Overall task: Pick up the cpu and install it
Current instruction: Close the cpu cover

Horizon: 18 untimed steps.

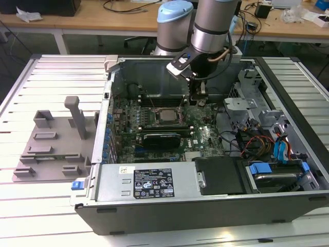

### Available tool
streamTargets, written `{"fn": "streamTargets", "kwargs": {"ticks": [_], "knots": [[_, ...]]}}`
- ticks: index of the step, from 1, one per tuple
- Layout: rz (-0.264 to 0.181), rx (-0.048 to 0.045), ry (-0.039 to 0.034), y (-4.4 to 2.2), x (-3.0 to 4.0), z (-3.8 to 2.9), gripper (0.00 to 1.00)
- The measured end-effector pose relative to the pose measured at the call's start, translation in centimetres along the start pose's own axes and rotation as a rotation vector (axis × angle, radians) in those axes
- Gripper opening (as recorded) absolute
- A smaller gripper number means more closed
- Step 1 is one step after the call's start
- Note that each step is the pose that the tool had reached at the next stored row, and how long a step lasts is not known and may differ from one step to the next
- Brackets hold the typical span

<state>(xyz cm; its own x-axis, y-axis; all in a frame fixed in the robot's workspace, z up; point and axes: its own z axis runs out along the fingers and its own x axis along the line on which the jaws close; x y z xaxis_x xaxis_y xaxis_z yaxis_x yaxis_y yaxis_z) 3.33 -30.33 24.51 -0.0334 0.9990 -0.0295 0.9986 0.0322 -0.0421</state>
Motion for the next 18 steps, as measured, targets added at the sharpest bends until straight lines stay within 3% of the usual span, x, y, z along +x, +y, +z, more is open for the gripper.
{"fn": "streamTargets", "kwargs": {"ticks": [10,12,13,18], "knots": [[0.0,0.0,0.0,-1.43,0.05,0.08,0.11],[0.0,0.0001,-0.0001,-2.31,0.08,0.19,0.11],[0.0,0.0,-0.0001,-2.91,0.11,0.51,0.11],[0.0,0.0,0.0001,-3.98,0.18,1.58,0.11]]}}
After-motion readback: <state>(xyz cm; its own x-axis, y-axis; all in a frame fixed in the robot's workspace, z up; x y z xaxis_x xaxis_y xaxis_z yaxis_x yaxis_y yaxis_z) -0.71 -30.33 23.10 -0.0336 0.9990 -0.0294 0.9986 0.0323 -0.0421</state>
